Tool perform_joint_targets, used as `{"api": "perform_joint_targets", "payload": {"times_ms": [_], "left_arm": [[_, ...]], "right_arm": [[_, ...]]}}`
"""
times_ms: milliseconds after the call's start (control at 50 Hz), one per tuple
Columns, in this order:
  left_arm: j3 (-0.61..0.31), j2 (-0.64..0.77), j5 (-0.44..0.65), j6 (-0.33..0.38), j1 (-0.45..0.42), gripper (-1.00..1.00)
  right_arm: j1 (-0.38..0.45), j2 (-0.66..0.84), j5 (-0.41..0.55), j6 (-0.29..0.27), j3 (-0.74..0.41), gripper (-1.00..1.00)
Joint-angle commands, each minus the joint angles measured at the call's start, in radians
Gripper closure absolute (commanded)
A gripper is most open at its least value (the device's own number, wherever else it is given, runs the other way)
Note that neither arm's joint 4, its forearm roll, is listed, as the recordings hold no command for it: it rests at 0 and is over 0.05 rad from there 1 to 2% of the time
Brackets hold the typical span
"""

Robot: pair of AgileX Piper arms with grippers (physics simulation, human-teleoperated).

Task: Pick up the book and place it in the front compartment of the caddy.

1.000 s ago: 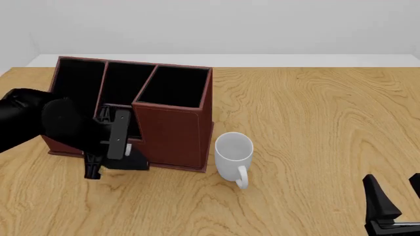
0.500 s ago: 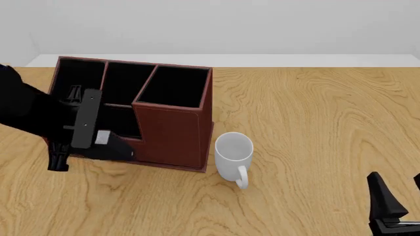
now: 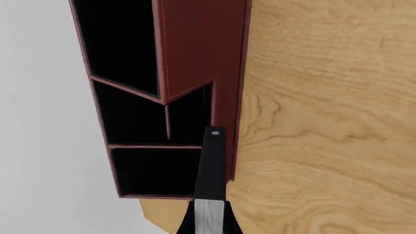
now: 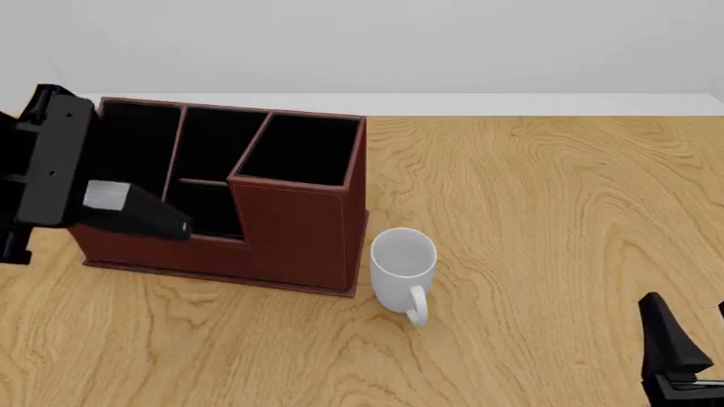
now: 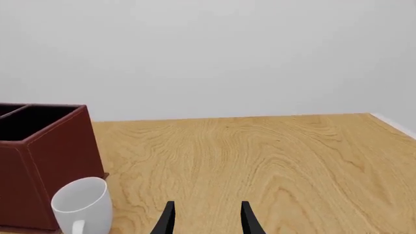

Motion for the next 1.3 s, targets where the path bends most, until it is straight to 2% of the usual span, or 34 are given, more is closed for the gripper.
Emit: {"api": "perform_joint_targets", "payload": {"times_ms": [20,180,240,360,420,500,560,700,1060,1300], "left_arm": [[-0.088,-0.007,0.013,0.084,0.016,1.0],[-0.168,0.035,0.012,0.136,0.027,1.0],[-0.214,0.064,0.013,0.119,0.013,1.0],[-0.202,0.081,-0.021,0.143,0.009,1.0],[-0.194,0.111,-0.071,0.18,0.044,1.0],[-0.203,0.145,-0.102,0.188,0.055,1.0],[-0.232,0.173,-0.124,0.149,0.028,1.0],[-0.167,0.188,-0.207,0.2,0.051,1.0],[-0.167,0.271,-0.316,0.168,-0.003,1.0],[-0.202,0.304,-0.328,0.142,-0.044,1.0]], "right_arm": [[-0.003,-0.001,0.002,0.012,-0.003,-1.0],[-0.005,-0.001,0.002,0.011,-0.004,-1.0],[-0.004,-0.001,0.002,0.009,-0.003,-1.0],[-0.012,-0.001,-0.003,0.005,-0.005,-1.0],[-0.009,-0.001,-0.001,0.007,-0.004,-1.0],[-0.008,-0.001,-0.001,0.004,-0.004,-1.0],[-0.01,0.0,0.0,0.004,-0.004,-1.0],[-0.011,0.0,-0.001,0.002,-0.004,-1.0],[-0.013,0.0,-0.003,-0.006,-0.001,-1.0],[-0.011,0.002,-0.006,-0.012,-0.001,-1.0]]}}
